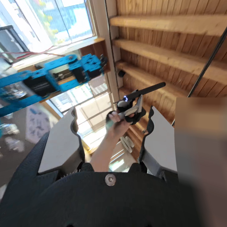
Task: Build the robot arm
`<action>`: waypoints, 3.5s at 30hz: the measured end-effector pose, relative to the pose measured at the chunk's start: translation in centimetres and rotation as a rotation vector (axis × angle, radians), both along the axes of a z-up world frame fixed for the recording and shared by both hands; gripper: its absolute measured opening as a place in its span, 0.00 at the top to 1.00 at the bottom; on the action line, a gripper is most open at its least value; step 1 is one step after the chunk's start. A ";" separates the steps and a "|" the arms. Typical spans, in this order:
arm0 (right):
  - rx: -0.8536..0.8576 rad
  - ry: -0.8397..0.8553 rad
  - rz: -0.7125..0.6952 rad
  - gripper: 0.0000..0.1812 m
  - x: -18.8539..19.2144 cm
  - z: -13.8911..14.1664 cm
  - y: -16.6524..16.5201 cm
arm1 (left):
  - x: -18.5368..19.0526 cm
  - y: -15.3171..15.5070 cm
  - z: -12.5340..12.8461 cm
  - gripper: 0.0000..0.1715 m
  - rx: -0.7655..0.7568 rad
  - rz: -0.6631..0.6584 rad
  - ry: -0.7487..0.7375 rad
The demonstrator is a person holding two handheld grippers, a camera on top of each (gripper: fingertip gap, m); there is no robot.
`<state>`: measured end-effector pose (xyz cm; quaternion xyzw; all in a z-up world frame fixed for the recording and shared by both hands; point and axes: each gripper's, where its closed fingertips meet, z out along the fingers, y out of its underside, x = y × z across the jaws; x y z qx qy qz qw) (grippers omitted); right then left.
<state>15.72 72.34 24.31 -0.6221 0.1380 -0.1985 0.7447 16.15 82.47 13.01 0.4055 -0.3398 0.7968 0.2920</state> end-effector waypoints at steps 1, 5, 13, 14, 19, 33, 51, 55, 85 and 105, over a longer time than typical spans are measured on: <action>-0.010 0.033 -0.052 0.92 -1.1 -1.6 -1.6 | -0.6 0.6 -1.8 0.33 0.055 -0.012 -0.032; -0.003 0.198 -0.351 0.91 -6.0 -8.1 -9.6 | -1.8 2.8 -8.6 0.45 0.270 -0.037 -0.225; 0.121 0.438 -0.927 0.92 -20.1 -15.9 -25.4 | -3.8 -2.2 -12.4 0.53 0.491 -0.086 -0.482; 0.144 0.451 -0.961 0.92 -21.7 -16.1 -26.9 | -4.7 -3.4 -12.2 0.54 0.508 -0.093 -0.527; 0.059 0.634 -1.119 0.92 -29.1 -19.8 -34.3 | -10.0 -10.3 -12.3 0.58 0.596 -0.162 -0.662; 0.224 1.032 -0.476 0.91 -32.1 -33.0 -39.5 | -21.7 -28.9 -12.1 0.60 0.427 -0.217 -0.394; -0.443 0.969 -0.498 0.91 -25.5 -40.4 -41.5 | -13.4 -39.8 -13.8 0.60 0.679 -0.075 -0.558; -0.517 0.931 -0.460 0.91 -25.2 -40.4 -41.7 | -9.7 -43.5 -12.3 0.61 0.619 -0.007 -0.599; -0.362 0.954 -0.453 0.87 -26.4 -39.9 -43.5 | -7.5 -43.9 -16.2 0.66 0.681 -0.027 -0.491; -0.333 0.988 -0.433 0.91 -26.4 -40.3 -43.5 | -6.6 -43.5 -17.0 0.69 0.680 -0.014 -0.452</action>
